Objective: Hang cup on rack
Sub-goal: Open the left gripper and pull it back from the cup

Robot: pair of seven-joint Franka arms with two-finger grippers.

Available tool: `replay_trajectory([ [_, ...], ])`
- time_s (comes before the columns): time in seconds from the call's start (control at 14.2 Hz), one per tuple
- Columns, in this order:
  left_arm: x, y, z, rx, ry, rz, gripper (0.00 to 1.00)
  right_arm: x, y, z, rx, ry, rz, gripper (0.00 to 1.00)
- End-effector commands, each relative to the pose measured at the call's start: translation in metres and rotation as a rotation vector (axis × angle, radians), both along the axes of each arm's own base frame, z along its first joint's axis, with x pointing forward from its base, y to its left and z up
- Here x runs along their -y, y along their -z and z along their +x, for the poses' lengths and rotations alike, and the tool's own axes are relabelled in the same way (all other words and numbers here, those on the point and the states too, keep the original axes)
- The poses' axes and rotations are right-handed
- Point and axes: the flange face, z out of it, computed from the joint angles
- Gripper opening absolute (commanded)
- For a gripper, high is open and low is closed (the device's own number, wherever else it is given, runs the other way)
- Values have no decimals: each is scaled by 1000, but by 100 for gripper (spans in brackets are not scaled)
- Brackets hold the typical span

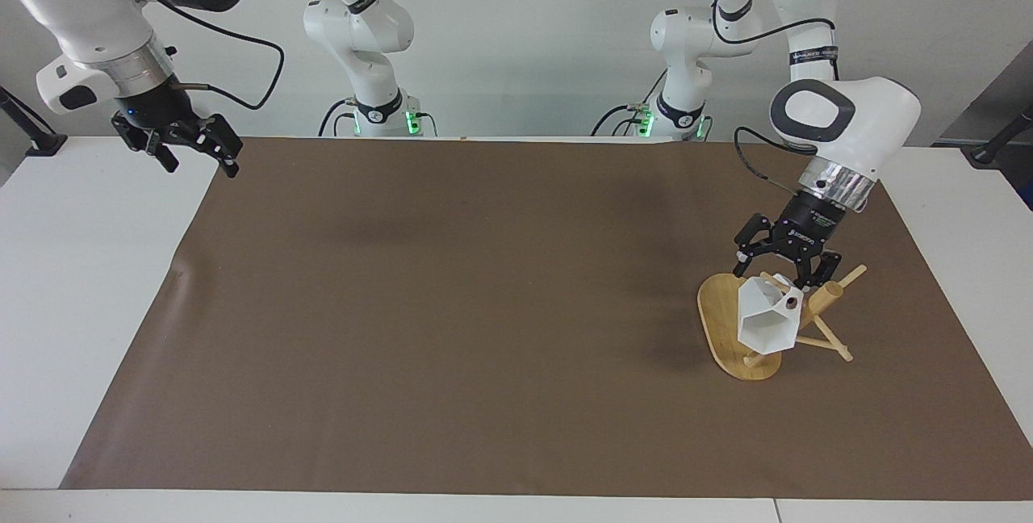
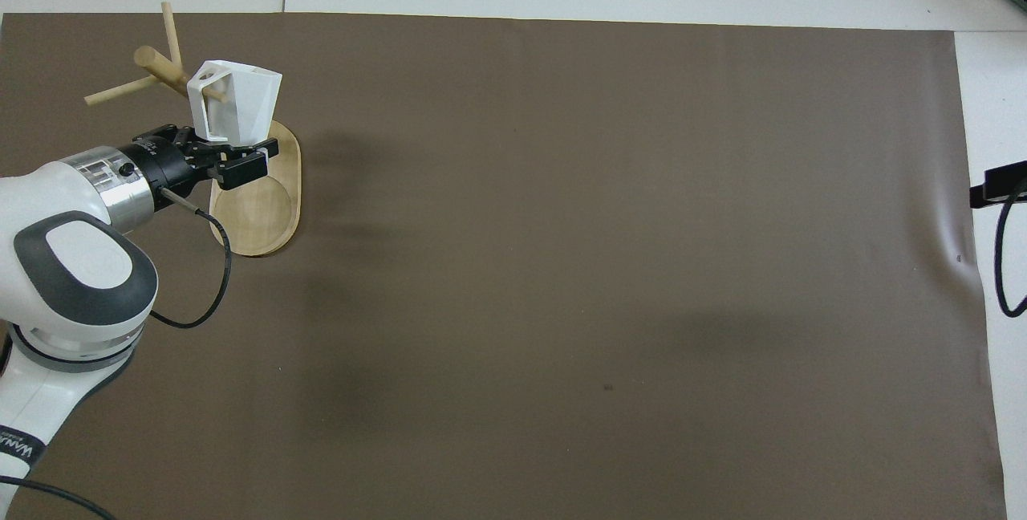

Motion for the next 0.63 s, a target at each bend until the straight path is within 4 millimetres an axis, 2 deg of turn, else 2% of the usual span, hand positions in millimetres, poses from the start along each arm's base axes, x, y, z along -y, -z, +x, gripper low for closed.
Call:
replay_trajectory([
  [0.0, -1, -17, -11, -11, 51, 26, 100, -29, -7, 1, 18, -34, -18, 100],
  [0.14, -8, -29, -14, -16, 119, 99, 100, -44, -14, 1, 37, -55, -15, 100],
  [0.21, -6, -36, -15, -19, 178, 152, 100, -46, -14, 1, 36, -57, -12, 100],
  [0.56, 8, -84, -25, 46, 580, 317, 100, -35, -13, 1, 37, -37, -23, 100],
])
